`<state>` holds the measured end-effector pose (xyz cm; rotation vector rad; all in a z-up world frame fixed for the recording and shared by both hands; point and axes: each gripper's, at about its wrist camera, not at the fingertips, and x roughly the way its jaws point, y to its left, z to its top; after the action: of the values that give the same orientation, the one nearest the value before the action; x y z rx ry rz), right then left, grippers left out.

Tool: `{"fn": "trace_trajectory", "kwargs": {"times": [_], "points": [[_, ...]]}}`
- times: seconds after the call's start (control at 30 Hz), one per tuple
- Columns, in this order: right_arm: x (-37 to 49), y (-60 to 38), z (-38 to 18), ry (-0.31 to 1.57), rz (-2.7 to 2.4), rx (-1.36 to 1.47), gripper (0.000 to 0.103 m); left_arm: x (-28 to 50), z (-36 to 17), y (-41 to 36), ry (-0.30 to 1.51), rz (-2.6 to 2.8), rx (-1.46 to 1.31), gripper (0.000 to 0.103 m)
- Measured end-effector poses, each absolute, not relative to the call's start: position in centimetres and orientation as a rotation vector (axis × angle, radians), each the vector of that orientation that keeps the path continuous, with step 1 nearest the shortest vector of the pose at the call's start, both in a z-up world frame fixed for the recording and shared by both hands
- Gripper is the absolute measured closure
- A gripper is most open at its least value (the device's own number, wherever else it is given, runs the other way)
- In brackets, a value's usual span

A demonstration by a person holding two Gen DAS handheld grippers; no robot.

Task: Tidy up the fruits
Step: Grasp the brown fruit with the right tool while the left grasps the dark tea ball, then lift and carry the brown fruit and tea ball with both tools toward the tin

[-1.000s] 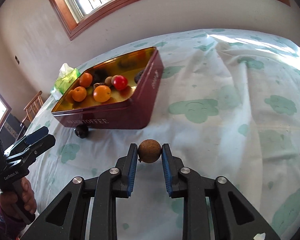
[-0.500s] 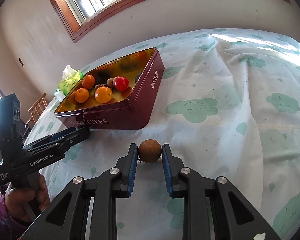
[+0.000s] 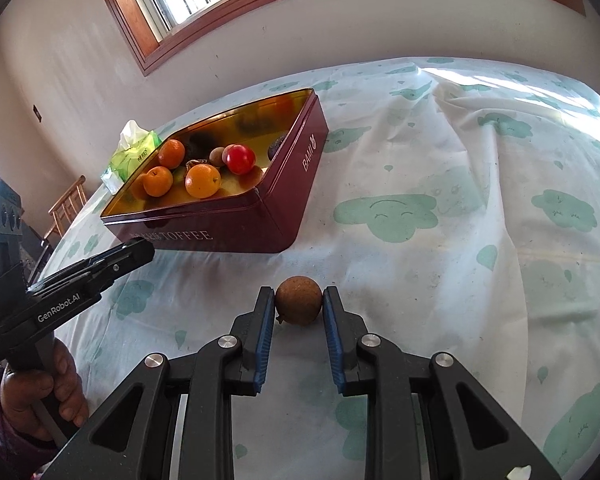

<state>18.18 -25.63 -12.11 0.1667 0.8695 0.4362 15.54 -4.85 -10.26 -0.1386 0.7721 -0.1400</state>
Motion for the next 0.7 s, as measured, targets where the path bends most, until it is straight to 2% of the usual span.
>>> {"fn": "trace_trajectory", "kwargs": {"times": [0.33, 0.7], "points": [[15.2, -24.7, -10.5, 0.785, 0.45, 0.24, 0.08, 12.1, -7.8, -1.6, 0.68, -0.083, -0.116, 0.076], [12.3, -21.8, -7.6, 0.731, 0.521, 0.21, 0.08, 10.3, -7.7, -1.0, 0.652, -0.059, -0.097, 0.076]]}}
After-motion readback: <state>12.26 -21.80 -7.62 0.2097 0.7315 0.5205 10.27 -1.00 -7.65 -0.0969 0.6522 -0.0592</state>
